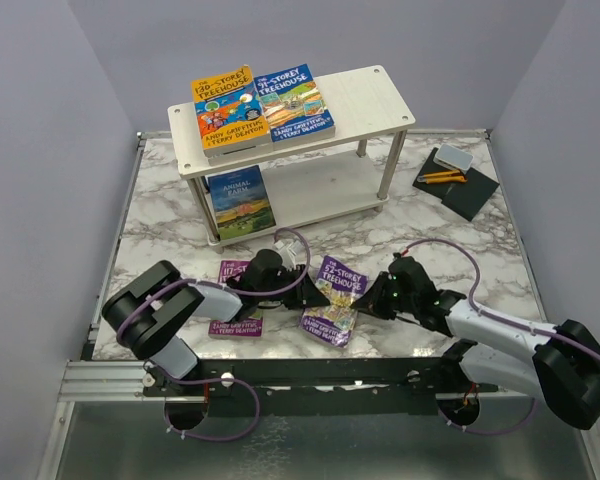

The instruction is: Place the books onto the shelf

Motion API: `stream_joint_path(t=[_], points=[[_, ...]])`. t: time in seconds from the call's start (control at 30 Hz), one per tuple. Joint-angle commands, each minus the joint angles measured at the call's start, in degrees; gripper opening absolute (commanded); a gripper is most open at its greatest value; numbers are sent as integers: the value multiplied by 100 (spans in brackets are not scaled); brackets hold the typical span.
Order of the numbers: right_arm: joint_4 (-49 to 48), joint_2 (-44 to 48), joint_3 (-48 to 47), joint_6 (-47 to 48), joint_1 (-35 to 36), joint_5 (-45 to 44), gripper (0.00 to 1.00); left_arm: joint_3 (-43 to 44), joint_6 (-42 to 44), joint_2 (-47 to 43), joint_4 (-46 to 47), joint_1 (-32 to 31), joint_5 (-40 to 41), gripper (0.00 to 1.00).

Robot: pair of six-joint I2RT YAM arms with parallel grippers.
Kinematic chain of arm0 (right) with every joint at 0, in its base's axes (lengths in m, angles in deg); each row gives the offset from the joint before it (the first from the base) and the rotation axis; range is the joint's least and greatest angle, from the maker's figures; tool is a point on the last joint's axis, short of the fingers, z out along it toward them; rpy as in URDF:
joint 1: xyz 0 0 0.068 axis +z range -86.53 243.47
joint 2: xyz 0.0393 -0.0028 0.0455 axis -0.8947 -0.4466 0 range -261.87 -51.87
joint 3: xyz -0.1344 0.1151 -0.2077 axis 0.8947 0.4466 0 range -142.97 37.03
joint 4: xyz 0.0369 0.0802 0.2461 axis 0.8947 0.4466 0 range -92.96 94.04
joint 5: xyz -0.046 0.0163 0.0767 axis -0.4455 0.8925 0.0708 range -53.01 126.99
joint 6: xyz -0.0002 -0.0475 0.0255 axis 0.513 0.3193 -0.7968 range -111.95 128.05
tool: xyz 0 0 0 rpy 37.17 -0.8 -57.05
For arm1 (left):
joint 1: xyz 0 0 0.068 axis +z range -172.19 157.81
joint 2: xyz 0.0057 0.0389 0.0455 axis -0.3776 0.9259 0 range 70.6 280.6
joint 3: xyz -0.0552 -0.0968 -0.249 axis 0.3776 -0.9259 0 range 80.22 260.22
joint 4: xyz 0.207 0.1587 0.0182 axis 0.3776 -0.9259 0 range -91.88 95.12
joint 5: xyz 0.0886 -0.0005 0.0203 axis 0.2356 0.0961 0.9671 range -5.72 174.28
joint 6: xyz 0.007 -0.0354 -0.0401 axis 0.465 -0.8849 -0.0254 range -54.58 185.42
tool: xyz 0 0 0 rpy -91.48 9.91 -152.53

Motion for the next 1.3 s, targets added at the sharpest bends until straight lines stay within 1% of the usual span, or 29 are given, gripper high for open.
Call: stream_joint_path(t=[0.0, 0.17, 0.27, 0.33, 0.4, 0.5, 0.67, 0.77, 0.83, 0.9, 0.97, 1.07, 1.27], points=[[1170, 315, 94, 278, -10, -665, 22, 223, -127, -817, -38, -44, -426, 0], [1118, 1021, -1, 490, -10, -554, 49, 331, -165, -1708, -380, -31, -155, 0], [1110, 1511, -103, 595, -10, -500, 58, 392, -178, -2235, -588, -24, 12, 0], [981, 1861, -135, 665, -10, -404, 62, 417, -228, -2615, -652, -15, 92, 0], [797, 2225, -139, 696, -12, -264, 65, 432, -273, -2933, -699, -5, 173, 0], [564, 2796, -127, 716, -3, -73, 67, 500, -279, -3387, -890, 3, 330, 0], [717, 3574, -338, 868, -10, -114, 70, 571, -271, -4074, -984, 4, 580, 0], [727, 3982, -526, 976, -9, -158, 78, 588, -280, -4385, -984, 4, 706, 0], [554, 4221, -589, 1011, -9, -137, 84, 590, -275, -4558, -984, 4, 779, 0], [283, 4398, -646, 1065, -10, -43, 88, 589, -266, -4709, -987, -3, 823, 0], [72, 4477, -715, 1137, -8, 109, 90, 580, -273, -4822, -984, 9, 842, 0], [-415, 4358, -809, 1312, -14, 602, 94, 604, -307, -4893, -980, 4, 783, 0], [-1115, 3526, -1153, 1562, -7, 1784, 98, 669, -442, -4967, -773, 4, 587, 0]])
